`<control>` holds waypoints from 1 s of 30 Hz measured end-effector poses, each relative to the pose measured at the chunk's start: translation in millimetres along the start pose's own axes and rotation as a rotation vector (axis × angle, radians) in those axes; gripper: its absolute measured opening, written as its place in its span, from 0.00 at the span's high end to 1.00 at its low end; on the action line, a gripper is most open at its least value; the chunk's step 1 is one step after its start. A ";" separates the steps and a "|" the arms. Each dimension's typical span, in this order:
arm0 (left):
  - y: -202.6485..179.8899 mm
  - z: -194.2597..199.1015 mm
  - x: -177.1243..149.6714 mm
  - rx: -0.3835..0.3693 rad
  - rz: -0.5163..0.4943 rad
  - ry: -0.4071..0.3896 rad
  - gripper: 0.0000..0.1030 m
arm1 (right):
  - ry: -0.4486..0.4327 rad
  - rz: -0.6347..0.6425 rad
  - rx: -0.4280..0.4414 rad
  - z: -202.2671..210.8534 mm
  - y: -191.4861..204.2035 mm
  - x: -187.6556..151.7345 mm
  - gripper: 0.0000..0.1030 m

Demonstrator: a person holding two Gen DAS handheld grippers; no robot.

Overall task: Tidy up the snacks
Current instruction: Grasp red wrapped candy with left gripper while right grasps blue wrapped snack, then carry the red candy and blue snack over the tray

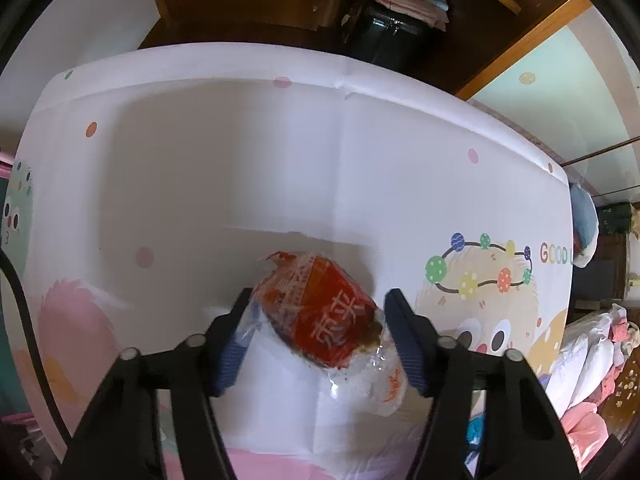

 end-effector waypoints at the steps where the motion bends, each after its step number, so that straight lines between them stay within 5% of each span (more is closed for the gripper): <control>1: -0.6 1.7 -1.0 -0.005 0.000 -0.004 0.48 | -0.006 -0.004 0.001 2.7 1.2 2.6 0.71; 14: 34.8 68.7 -56.7 0.039 -0.107 -0.075 0.51 | -0.094 0.008 0.033 62.9 26.4 -1.8 0.71; 30: 110.5 220.1 -243.8 0.062 -0.224 -0.286 0.51 | -0.227 0.124 0.099 170.7 89.6 -93.9 0.71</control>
Point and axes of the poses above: each gripper's, at about its wrist camera, not at the fingertips, and z roughly against the way its jaws point, y to its left, x to its top, the point moved 6 cm from there along -z, roughly the way its jaws point, and after that the axes turned 15 degrees about x, right-handed, at the moved point
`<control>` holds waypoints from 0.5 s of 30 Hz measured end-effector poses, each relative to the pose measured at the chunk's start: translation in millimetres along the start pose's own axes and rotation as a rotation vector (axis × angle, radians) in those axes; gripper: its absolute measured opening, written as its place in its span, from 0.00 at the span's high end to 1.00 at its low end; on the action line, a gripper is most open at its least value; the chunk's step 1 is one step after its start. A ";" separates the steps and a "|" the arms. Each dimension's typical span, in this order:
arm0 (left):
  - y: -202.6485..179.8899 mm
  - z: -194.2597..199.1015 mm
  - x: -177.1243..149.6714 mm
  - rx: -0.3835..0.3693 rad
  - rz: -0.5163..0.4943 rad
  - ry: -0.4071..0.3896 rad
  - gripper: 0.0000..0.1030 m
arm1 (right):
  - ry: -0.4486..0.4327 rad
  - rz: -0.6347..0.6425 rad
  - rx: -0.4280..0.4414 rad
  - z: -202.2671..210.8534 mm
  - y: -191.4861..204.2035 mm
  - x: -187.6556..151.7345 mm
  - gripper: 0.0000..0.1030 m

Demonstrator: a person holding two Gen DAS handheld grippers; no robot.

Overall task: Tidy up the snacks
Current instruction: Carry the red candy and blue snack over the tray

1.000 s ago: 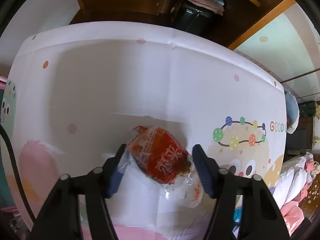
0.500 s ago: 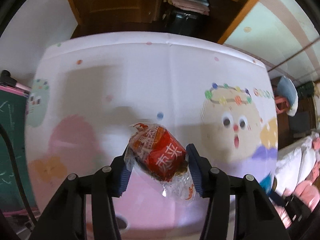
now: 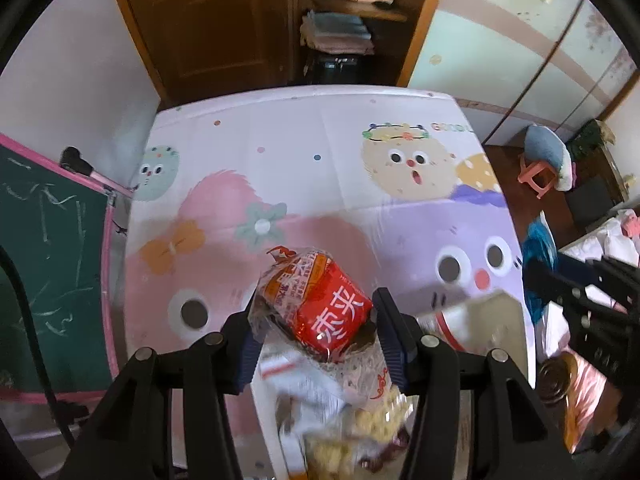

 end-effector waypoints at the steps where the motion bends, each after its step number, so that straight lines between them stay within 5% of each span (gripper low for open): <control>1: 1.1 10.7 -8.9 0.004 -0.003 -0.016 0.51 | -0.006 0.004 0.006 7.5 4.8 -5.5 0.71; 15: -5.1 64.7 -96.1 0.025 -0.015 -0.067 0.51 | -0.043 -0.013 0.072 60.9 39.9 -78.3 0.71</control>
Point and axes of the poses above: each gripper's, at about its wrist camera, not at the fingertips, and z roughly against the way its jaws point, y to its left, x to its top, the point moved 6 cm from there along -z, roughly the way its jaws point, and after that the axes turned 15 degrees about x, right-handed, at the moved point
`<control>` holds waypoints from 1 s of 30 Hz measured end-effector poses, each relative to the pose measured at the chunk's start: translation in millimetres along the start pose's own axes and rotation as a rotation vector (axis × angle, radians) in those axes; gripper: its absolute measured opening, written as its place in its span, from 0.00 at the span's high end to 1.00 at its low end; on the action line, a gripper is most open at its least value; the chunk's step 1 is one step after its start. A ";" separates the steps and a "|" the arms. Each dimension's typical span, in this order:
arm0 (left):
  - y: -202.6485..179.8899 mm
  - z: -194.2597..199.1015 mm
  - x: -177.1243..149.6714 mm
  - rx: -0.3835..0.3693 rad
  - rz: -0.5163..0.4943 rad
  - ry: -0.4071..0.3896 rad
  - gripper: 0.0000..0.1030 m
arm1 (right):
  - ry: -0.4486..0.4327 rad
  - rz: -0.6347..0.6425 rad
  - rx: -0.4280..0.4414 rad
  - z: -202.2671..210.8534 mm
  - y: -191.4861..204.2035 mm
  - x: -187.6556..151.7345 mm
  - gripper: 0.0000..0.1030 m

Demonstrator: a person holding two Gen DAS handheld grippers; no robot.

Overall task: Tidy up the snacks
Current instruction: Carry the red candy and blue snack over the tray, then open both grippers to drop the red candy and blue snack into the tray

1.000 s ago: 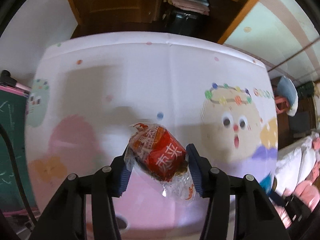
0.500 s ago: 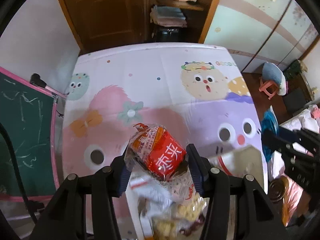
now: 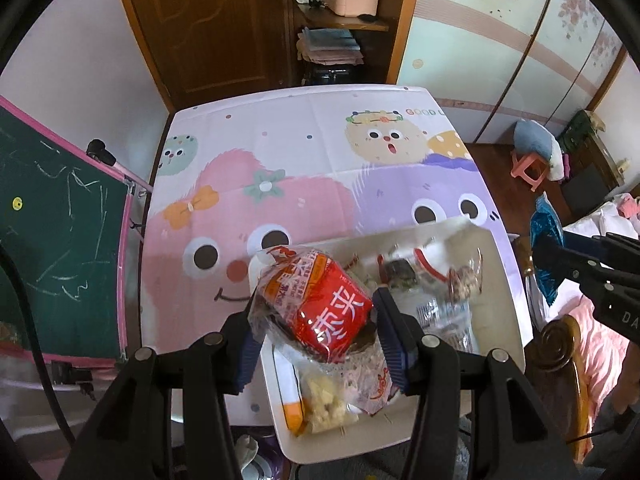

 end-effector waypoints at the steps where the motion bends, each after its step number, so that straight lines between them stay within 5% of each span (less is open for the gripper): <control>1: -1.4 1.2 -3.5 0.005 -0.004 -0.002 0.51 | 0.002 -0.002 0.003 0.2 1.0 -3.7 0.71; 15: -27.2 24.0 -29.9 0.026 -0.060 -0.069 0.50 | -0.005 -0.015 0.055 9.8 19.7 -32.4 0.71; 30: -34.3 20.9 -41.1 0.033 -0.069 -0.055 0.49 | 0.020 -0.025 0.065 -0.4 26.9 -39.9 0.70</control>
Point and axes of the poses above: each gripper's, at about its wrist camera, not at the fingertips, and z roughly against the way its jaws point, y to its left, x to its top, the point moved 6 cm from there along -z, roughly the way its jaws point, and after that the axes turned 15 degrees about x, right-handed, at the moved point
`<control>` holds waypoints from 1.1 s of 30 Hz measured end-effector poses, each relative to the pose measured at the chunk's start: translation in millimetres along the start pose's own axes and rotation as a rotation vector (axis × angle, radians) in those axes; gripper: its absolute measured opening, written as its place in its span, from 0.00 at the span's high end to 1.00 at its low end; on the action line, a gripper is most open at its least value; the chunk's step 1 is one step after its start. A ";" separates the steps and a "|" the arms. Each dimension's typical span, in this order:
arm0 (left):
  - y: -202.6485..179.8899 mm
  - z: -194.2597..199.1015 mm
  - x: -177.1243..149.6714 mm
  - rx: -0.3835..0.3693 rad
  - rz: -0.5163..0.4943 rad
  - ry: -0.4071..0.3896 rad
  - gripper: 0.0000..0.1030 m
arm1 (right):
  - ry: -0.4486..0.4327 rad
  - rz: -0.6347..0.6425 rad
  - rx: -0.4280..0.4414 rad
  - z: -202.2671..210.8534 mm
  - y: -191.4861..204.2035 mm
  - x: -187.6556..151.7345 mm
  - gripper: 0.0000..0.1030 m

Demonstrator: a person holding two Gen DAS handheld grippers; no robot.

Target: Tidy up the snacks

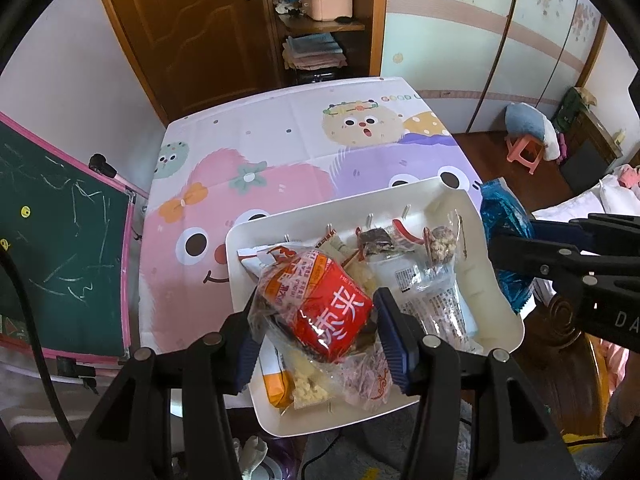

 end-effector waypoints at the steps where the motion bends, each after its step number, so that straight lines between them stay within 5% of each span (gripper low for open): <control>1: 0.3 -1.2 -0.1 0.003 -0.001 0.003 0.49 | 0.001 0.002 -0.004 -1.0 0.5 -0.3 0.70; 5: -0.5 -3.3 -2.0 0.019 -0.004 0.009 0.46 | -0.002 0.000 -0.021 -4.3 -0.2 0.5 0.70; 7: 1.8 -3.2 -1.1 0.029 0.001 0.004 0.38 | -0.003 -0.006 -0.033 -5.8 -1.2 0.6 0.69; 10: 3.9 -0.7 -0.4 0.024 0.015 -0.009 0.19 | -0.009 -0.015 -0.031 -6.2 -1.8 0.8 0.53; 13: 4.0 0.6 0.0 0.024 0.013 -0.016 0.17 | -0.033 -0.022 -0.027 -4.1 -1.9 2.0 0.43; 33: 16.8 12.7 -2.8 0.027 0.090 -0.018 0.11 | -0.157 -0.036 -0.089 23.2 8.1 -3.7 0.34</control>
Point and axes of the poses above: each gripper's, at about its wrist camera, not at the fingertips, and z roughly against the way its jaws point, y to its left, x to its top, the point moved 6 cm from there along -z, roughly the way its jaws point, and after that the axes turned 15 degrees about x, right-handed, at the moved point
